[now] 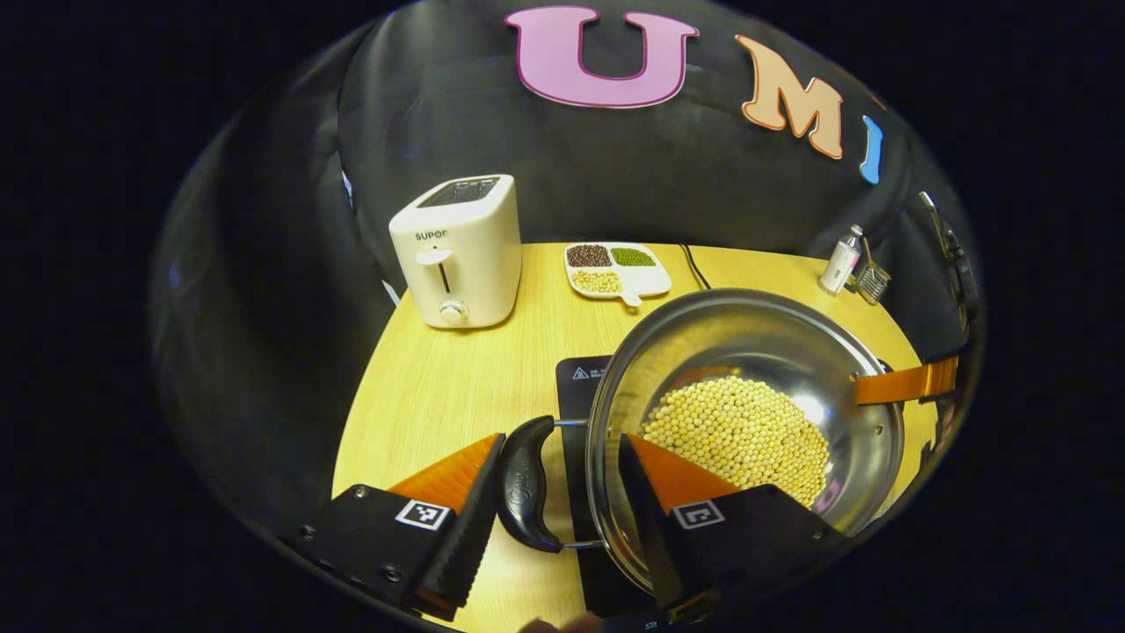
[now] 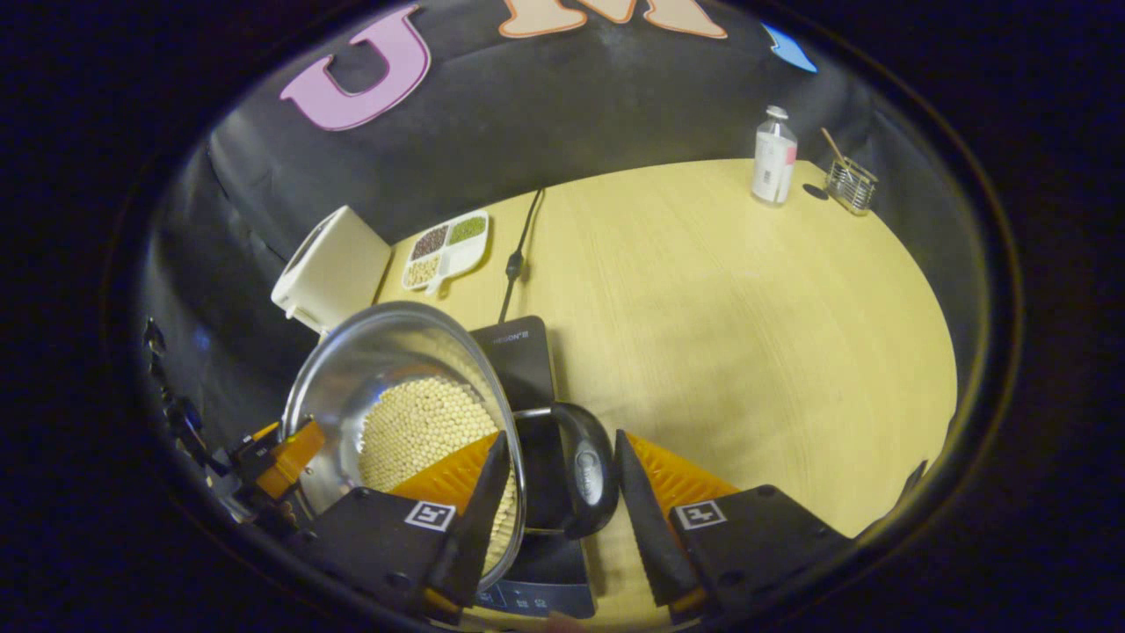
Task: First push the handle of the pot to place it horizontally, then grasp the pot with both hands and set it on the induction cooktop.
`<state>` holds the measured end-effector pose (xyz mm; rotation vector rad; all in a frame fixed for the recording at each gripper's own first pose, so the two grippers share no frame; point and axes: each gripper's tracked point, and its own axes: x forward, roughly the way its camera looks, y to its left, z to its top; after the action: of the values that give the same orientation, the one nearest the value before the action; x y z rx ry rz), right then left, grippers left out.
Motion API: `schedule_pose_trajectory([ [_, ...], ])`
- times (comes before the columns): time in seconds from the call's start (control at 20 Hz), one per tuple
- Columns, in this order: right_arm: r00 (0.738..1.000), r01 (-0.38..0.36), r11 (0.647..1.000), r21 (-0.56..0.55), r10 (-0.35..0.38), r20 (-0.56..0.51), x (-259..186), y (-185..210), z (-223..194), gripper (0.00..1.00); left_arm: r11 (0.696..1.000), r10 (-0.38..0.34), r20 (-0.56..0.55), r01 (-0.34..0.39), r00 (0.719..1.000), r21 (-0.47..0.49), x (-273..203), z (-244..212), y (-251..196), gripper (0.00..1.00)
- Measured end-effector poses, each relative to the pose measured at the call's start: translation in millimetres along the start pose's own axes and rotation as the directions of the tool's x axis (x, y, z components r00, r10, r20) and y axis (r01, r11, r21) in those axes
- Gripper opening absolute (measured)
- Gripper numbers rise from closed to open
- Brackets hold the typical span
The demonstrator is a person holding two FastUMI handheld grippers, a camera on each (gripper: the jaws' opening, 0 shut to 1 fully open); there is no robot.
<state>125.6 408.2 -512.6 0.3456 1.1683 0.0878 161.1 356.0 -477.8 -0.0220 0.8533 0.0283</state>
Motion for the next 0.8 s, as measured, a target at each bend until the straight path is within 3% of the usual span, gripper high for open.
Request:
schedule_pose_trajectory([
  [0.1, 0.999, -0.024, 1.0, 0.021, 0.023, 0.032, -7, -3, 12, 0.77, 0.999, 0.031, 0.033, -0.032, 0.999, 0.019, -9, 11, 1, 0.87],
  [0.2, 0.997, -0.02, 0.999, 0.026, 0.018, 0.073, -18, -17, 23, 0.94, 0.995, 0.087, 0.062, -0.09, 0.994, 0.046, -21, 22, 5, 0.89],
  [0.25, 0.996, -0.036, 0.999, 0.029, 0.034, 0.083, -25, -23, 26, 0.94, 0.992, 0.106, 0.082, -0.111, 0.991, 0.057, -27, 28, 2, 0.98],
  [0.3, 0.994, -0.046, 0.998, 0.035, 0.043, 0.098, -30, -30, 29, 1.0, 0.99, 0.116, 0.104, -0.123, 0.988, 0.065, -35, 35, -2, 0.99],
  [0.35, 0.993, -0.05, 0.998, 0.039, 0.046, 0.112, -35, -42, 35, 0.94, 0.988, 0.126, 0.122, -0.136, 0.985, 0.076, -44, 39, -8, 0.97],
  [0.4, 0.991, -0.058, 0.997, 0.042, 0.052, 0.12, -42, -55, 37, 1.0, 0.984, 0.142, 0.138, -0.155, 0.98, 0.09, -53, 45, -14, 0.97],
  [0.5, 0.989, -0.069, 0.997, 0.042, 0.062, 0.134, -57, -82, 42, 0.94, 0.973, 0.182, 0.175, -0.203, 0.968, 0.11, -73, 55, -28, 0.96],
  [0.55, 0.986, -0.066, 0.997, 0.038, 0.059, 0.154, -64, -97, 45, 1.0, 0.97, 0.195, 0.194, -0.218, 0.962, 0.108, -84, 59, -38, 0.97],
  [0.6, 0.983, -0.068, 0.997, 0.033, 0.061, 0.174, -71, -111, 50, 0.94, 0.969, 0.198, 0.211, -0.223, 0.957, 0.103, -94, 62, -51, 0.96],
  [0.8, 0.973, -0.098, 0.995, -0.029, 0.101, 0.209, -105, -148, 47, 0.94, 0.97, 0.214, 0.22, -0.233, 0.952, 0.068, -130, 54, -106, 0.96],
])
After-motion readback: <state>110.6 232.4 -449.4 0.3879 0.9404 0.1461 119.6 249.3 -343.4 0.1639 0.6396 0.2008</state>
